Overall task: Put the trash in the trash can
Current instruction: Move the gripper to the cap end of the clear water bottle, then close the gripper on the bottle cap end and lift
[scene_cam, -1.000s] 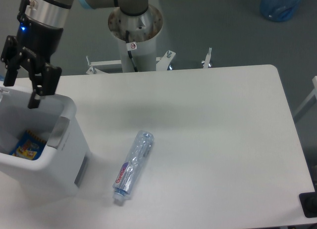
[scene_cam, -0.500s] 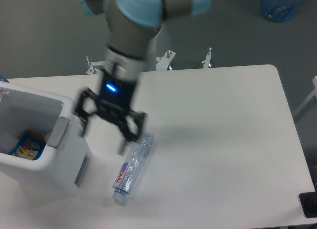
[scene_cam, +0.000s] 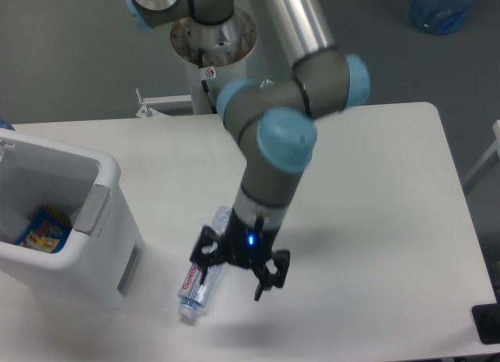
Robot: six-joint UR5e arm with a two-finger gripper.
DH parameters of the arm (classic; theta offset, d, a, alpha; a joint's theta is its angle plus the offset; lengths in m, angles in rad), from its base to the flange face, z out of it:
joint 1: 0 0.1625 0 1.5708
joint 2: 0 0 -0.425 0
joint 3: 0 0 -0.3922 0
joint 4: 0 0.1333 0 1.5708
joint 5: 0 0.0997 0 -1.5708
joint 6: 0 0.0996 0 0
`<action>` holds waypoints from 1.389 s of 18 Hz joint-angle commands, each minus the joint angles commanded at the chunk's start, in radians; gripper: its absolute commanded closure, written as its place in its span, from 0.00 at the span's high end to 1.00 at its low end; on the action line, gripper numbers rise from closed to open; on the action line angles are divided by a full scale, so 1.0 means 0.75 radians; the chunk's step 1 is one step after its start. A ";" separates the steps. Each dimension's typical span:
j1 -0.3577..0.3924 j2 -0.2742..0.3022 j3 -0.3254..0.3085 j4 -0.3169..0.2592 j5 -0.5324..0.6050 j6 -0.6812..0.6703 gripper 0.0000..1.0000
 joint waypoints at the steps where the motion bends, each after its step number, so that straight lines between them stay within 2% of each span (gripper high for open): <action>1: -0.024 -0.014 0.026 -0.043 0.002 -0.002 1.00; 4: -0.084 -0.067 0.137 -0.172 0.002 -0.004 1.00; 6: -0.119 -0.118 0.219 -0.217 0.002 -0.008 1.00; 8: -0.139 -0.159 0.260 -0.240 0.026 -0.008 1.00; 12: -0.168 -0.211 0.254 -0.258 0.137 0.004 1.00; 18: -0.182 -0.260 0.258 -0.256 0.178 0.004 0.98; 21: -0.182 -0.270 0.258 -0.256 0.182 0.006 0.87; 22: -0.182 -0.276 0.258 -0.256 0.182 0.004 0.81; 25: -0.182 -0.276 0.256 -0.256 0.192 0.004 0.53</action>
